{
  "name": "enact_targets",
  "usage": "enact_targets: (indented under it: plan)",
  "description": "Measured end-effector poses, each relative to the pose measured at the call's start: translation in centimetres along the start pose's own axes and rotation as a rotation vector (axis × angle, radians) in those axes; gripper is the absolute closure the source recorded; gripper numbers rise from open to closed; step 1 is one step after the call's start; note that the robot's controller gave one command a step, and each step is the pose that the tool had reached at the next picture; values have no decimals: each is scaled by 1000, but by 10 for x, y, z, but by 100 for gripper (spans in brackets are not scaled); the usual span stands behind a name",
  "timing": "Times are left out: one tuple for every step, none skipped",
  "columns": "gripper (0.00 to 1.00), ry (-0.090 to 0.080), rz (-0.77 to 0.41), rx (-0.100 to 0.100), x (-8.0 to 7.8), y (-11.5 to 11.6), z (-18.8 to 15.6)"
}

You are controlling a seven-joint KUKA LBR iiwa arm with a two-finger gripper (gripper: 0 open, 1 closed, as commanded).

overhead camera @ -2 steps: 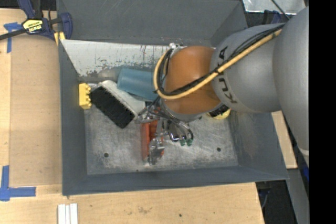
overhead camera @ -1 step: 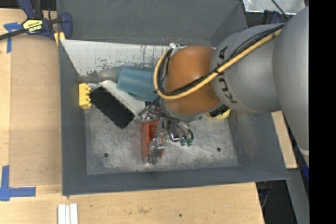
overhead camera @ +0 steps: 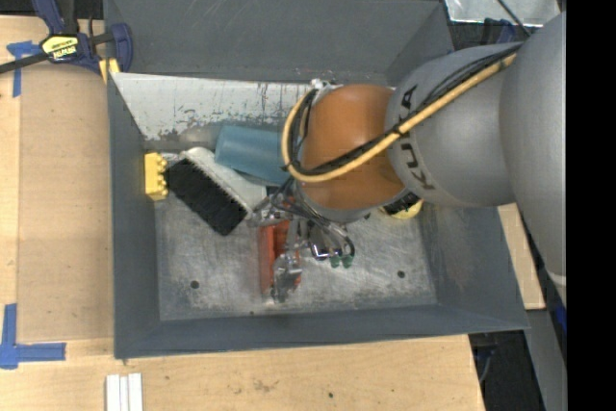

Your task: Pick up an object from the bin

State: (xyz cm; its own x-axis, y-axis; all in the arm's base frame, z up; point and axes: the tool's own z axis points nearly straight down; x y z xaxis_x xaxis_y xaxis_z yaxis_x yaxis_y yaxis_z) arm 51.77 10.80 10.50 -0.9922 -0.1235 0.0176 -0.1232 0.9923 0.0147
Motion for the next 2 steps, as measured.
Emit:
enact_targets:
  plan:
    - [100,0,0,0,0,0,0]
    - [100,0,0,0,0,0,0]
